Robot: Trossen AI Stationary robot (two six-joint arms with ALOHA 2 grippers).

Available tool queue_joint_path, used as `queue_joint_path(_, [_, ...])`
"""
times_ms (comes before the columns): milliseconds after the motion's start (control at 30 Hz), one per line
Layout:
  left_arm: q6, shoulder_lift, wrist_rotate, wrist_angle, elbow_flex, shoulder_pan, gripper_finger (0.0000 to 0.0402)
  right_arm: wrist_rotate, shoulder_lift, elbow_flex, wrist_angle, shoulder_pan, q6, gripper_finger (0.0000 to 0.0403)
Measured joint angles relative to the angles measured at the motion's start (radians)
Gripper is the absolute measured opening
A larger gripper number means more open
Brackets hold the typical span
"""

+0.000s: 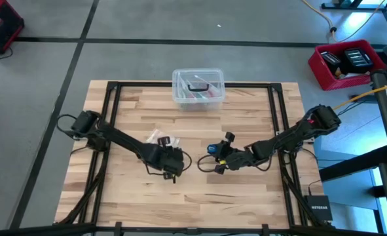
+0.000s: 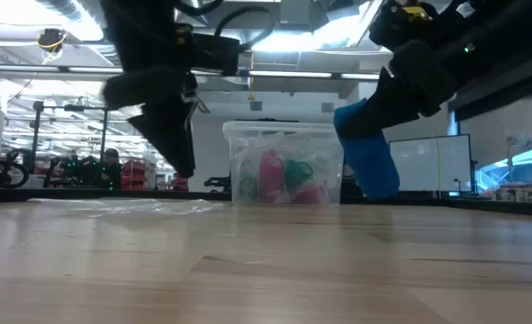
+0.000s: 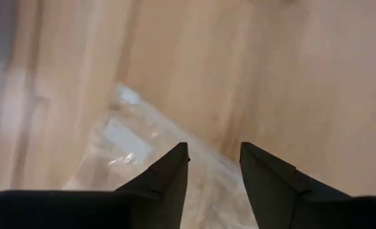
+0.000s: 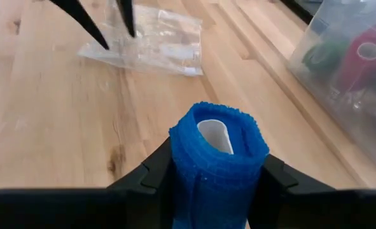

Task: Roll bandage
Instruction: Put the rolled blue bandage into the transparent zip bag

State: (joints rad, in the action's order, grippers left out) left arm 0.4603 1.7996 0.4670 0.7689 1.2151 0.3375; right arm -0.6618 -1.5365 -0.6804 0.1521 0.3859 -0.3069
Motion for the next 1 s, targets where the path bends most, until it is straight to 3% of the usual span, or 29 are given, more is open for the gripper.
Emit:
queue_joint_path(100, [0.095,0.008,0.008,0.02,0.018,-0.025,0.0155,0.0,0.0,0.0,0.003,0.0,0.0,0.0138])
queue_joint_path(367, [0.132,0.018,-0.004,0.031,0.017,-0.085,0.0214,0.0,0.0,0.0,0.004,0.0,0.0,0.0138])
queue_joint_path(667, [0.292,0.018,-0.012,0.0,-0.047,-0.103,0.0206,-0.001,0.0,0.0,0.005,0.0,0.001,0.0138])
queue_joint_path(1000, [0.291,0.017,-0.058,-0.074,-0.066,-0.103,0.0207,-0.001,0.0,0.0,0.005,0.0,0.004,0.0138])
